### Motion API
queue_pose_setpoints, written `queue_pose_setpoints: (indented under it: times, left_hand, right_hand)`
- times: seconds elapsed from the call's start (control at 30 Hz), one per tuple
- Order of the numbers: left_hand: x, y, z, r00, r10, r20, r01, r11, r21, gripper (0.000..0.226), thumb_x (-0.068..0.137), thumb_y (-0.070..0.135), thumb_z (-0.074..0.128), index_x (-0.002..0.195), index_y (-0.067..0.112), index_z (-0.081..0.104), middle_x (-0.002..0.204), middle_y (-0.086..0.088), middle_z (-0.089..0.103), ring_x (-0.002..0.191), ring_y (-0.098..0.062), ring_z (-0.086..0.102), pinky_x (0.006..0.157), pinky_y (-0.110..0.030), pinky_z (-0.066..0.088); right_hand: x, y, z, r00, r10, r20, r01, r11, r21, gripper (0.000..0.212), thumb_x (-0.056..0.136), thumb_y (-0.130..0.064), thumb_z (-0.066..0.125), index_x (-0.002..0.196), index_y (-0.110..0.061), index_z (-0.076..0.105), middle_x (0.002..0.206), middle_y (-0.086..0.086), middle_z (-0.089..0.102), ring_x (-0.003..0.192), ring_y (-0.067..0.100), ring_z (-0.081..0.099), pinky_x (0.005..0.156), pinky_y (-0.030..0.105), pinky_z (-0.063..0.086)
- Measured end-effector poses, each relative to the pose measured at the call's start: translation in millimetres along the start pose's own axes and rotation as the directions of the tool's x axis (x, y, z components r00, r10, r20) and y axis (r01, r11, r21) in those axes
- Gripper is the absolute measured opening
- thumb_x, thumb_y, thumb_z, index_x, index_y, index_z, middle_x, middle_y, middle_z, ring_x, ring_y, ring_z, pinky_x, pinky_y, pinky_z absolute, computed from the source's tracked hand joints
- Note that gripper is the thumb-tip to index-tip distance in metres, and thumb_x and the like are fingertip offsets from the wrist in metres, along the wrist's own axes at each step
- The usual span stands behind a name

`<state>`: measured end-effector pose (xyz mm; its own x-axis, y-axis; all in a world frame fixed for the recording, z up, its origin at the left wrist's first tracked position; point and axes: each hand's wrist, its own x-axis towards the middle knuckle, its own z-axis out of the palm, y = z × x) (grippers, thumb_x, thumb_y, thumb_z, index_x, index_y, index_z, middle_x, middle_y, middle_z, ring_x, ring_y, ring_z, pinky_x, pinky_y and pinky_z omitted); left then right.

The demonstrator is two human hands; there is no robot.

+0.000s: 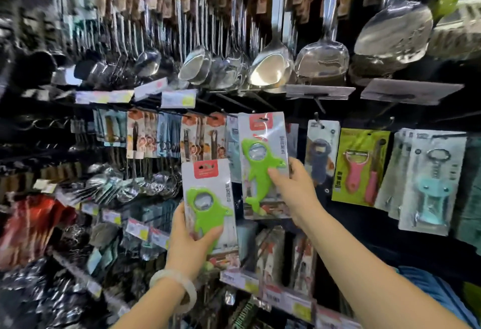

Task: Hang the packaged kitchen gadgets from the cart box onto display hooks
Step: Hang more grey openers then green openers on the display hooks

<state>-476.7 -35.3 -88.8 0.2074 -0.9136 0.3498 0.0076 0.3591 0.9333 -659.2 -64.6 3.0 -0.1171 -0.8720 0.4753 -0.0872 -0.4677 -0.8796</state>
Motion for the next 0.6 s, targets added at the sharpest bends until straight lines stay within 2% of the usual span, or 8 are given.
queue_pose_setpoints:
  times: [0.1, 0.23, 0.3, 0.4, 0.43, 0.5, 0.6]
  left_hand:
    - [24, -1, -9, 1.000, 0.023, 0.012, -0.023, 1.000, -0.011, 0.077, 0.075, 0.003, 0.073, 0.134, 0.030, 0.032, 0.127, -0.003, 0.057, 0.103, -0.017, 0.064, 0.090, -0.039, 0.052]
    - [58, -1, -15, 0.998, 0.048, 0.041, -0.047, 0.999, -0.021, 0.070, 0.075, 0.001, 0.073, 0.123, 0.035, 0.036, 0.120, -0.004, 0.062, 0.102, -0.020, 0.064, 0.094, -0.045, 0.050]
    - [73, 0, -15, 0.995, 0.063, 0.076, -0.062, 0.998, -0.016, 0.069, 0.075, 0.000, 0.072, 0.120, 0.037, 0.035, 0.117, -0.001, 0.062, 0.101, -0.017, 0.064, 0.091, -0.040, 0.052]
    - [92, -2, -14, 0.990, 0.068, 0.126, -0.063, 0.997, -0.049, 0.069, 0.074, -0.004, 0.071, 0.118, 0.036, 0.036, 0.111, 0.007, 0.062, 0.094, -0.006, 0.063, 0.076, -0.021, 0.052]
    - [97, -4, -13, 0.987, 0.066, 0.144, -0.058, 0.997, -0.059, 0.069, 0.074, -0.004, 0.071, 0.119, 0.035, 0.036, 0.111, 0.007, 0.061, 0.095, -0.006, 0.063, 0.075, -0.020, 0.052]
    - [103, -10, -12, 0.981, 0.057, 0.183, -0.047, 0.997, -0.057, 0.072, 0.074, -0.003, 0.071, 0.124, 0.033, 0.034, 0.116, 0.004, 0.059, 0.100, -0.010, 0.062, 0.084, -0.027, 0.051]
    - [111, -15, -14, 0.974, 0.051, 0.223, -0.044, 0.998, -0.038, 0.077, 0.074, 0.002, 0.073, 0.132, 0.031, 0.031, 0.122, 0.002, 0.056, 0.107, -0.017, 0.060, 0.094, -0.036, 0.048]
  right_hand:
    - [24, -6, 16, 1.000, 0.002, -0.030, -0.001, 1.000, 0.011, 0.023, 0.091, -0.015, 0.057, 0.113, -0.021, 0.050, 0.108, -0.002, 0.062, 0.091, 0.010, 0.060, 0.070, 0.022, 0.047]
    - [36, -3, 27, 0.997, 0.026, -0.071, -0.025, 1.000, 0.012, 0.037, 0.092, -0.015, 0.057, 0.127, -0.015, 0.046, 0.114, -0.001, 0.060, 0.104, 0.016, 0.058, 0.086, 0.029, 0.046]
    - [39, 2, 30, 0.995, 0.019, -0.098, -0.019, 1.000, 0.001, 0.043, 0.092, -0.016, 0.057, 0.132, -0.014, 0.043, 0.120, 0.000, 0.059, 0.108, 0.016, 0.057, 0.093, 0.032, 0.047]
    - [38, 7, 39, 0.993, -0.032, -0.112, 0.031, 0.999, -0.013, 0.029, 0.092, -0.013, 0.056, 0.120, -0.018, 0.048, 0.108, -0.006, 0.062, 0.097, 0.009, 0.060, 0.081, 0.021, 0.049]
    - [37, 9, 43, 0.992, -0.043, -0.117, 0.041, 0.999, -0.020, 0.027, 0.092, -0.012, 0.056, 0.117, -0.020, 0.048, 0.105, -0.009, 0.061, 0.093, 0.005, 0.059, 0.078, 0.019, 0.048]
    - [35, 12, 50, 0.989, -0.055, -0.136, 0.051, 0.998, -0.032, 0.027, 0.092, -0.012, 0.056, 0.115, -0.022, 0.049, 0.102, -0.012, 0.061, 0.091, 0.001, 0.059, 0.079, 0.019, 0.048]
    - [33, 16, 56, 0.981, -0.069, -0.178, 0.061, 0.997, -0.051, 0.025, 0.091, -0.012, 0.056, 0.106, -0.030, 0.050, 0.107, -0.008, 0.063, 0.097, 0.009, 0.061, 0.088, 0.028, 0.049]
